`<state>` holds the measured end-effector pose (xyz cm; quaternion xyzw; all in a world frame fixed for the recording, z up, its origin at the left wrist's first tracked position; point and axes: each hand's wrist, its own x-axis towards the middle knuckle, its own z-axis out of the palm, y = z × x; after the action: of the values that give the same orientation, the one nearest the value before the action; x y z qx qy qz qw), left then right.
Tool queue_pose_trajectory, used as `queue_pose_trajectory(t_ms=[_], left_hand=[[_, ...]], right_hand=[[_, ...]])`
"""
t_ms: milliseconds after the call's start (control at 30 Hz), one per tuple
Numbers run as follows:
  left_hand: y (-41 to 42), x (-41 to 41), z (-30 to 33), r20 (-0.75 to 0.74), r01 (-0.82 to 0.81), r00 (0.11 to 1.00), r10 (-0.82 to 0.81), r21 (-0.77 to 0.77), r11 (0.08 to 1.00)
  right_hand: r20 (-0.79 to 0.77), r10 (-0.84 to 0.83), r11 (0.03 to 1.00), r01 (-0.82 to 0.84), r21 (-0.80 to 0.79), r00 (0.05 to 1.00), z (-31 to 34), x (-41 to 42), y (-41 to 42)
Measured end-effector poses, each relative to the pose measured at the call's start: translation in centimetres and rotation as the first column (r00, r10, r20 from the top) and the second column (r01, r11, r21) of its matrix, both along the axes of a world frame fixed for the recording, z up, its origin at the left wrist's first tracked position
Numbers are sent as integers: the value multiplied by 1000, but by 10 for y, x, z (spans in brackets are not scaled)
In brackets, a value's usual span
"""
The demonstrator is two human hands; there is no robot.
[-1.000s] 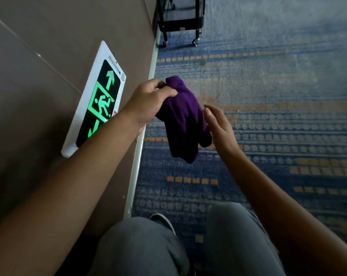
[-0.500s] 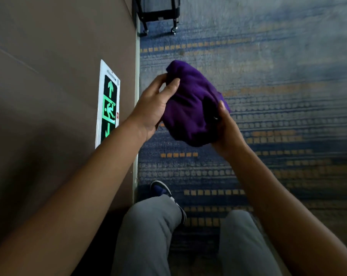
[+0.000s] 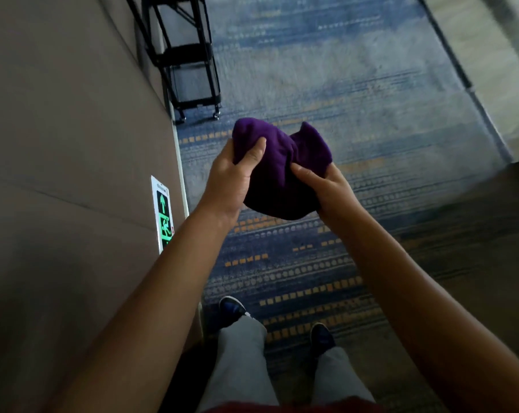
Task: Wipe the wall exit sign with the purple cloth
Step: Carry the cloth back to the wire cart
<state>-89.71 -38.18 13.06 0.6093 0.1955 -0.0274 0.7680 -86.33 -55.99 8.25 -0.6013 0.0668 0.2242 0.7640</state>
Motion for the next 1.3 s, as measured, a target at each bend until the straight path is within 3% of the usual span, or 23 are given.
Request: queue_pose_trajectory(t_ms=[133, 233, 300, 367, 467, 600, 733, 900, 1067, 1200, 1300], left_hand=[[2, 31, 60, 72, 72, 995, -73, 8, 997], [4, 55, 91, 99, 97, 989, -107, 106, 990], [-1, 74, 108, 123, 110, 983, -133, 181, 977], [-10, 94, 121, 158, 122, 974, -163, 241, 963], [-23, 125, 135, 235, 151, 946, -225, 297, 943], [-34, 171, 154, 354, 77, 901, -251, 438, 896], [-36, 208, 168, 407, 28, 899, -160, 311, 950], [-41, 246, 174, 281, 26, 958, -56, 109, 994], [-51, 278, 176, 217, -42, 975, 51, -47, 998], [-62, 314, 183, 219, -84, 973, 75, 35, 996], [-60, 343, 183, 221, -155, 964, 150, 4, 988]], right_hand=[[-15, -68, 998, 68, -12, 998, 49, 10, -4], [-18, -238, 961, 233, -148, 971, 76, 27, -21], [137, -267, 895, 299, -331, 954, 92, 43, -36], [329, -240, 849, 362, -385, 913, 109, 58, -46], [500, -115, 927, 274, -257, 858, 127, 88, -41], [494, 29, 983, 65, -173, 869, 126, 134, -25], [406, 91, 995, -69, -67, 909, 122, 176, -31], [281, 170, 979, -195, 62, 945, 124, 230, -59], [155, -43, 938, -14, 346, 987, 134, 273, -82], [273, -137, 943, 41, 330, 952, 154, 299, -81], [454, -147, 982, 75, 172, 879, 168, 316, -75]])
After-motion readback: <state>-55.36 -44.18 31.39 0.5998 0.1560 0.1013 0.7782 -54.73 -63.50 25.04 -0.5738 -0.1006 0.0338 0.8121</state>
